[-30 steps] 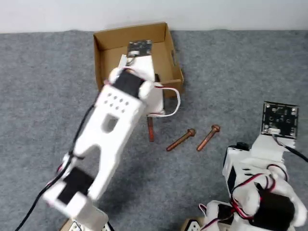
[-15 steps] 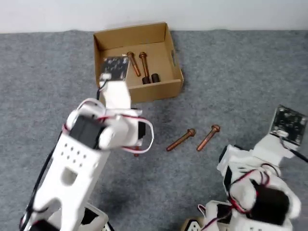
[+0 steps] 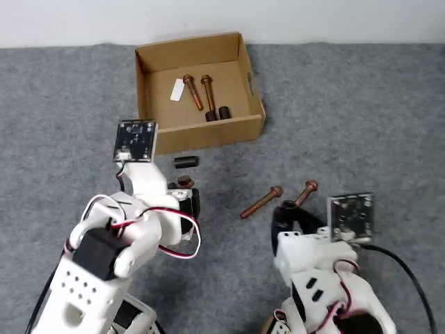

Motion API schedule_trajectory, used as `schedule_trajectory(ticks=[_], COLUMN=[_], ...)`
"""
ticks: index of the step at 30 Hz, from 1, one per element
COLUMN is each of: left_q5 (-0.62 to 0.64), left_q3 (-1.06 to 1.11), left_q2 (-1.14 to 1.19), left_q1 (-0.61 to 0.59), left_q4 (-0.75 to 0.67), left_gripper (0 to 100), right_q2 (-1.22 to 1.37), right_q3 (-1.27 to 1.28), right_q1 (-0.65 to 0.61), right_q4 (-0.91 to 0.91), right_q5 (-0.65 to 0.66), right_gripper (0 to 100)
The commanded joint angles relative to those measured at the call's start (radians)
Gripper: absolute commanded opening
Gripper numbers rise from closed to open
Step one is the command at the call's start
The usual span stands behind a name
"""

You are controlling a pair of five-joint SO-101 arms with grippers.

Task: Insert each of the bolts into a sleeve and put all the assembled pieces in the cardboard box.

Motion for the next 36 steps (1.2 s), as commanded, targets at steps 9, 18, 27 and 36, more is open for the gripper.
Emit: schedule_trajectory(ticks=[9,18,27,36], left_q5=[-0.112,-0.124,-0.025,-0.002], left_q3=[0.193,0.355,0.355,0.294], left_q2=[-0.370,-0.606,-0.651,-0.651], left_q1=[-0.005,-0.003,0.006,0.109], left_q4=[-0.265,-0.420,-0.436,-0.379], left_gripper=[1,1,1,1], right_q2=[-0.016,-0.018,-0.008,-0.010], right_q3=[0.066,0.112,0.114,0.140], right_q1=[-0.242,-0.412,-0.464,-0.469], right_q4=[-0.085,-0.094,-0.200,-0.289], right_q5=[0.006,0.012,0.209,0.330], right_gripper=[0.9,0.9,0.9,0.9])
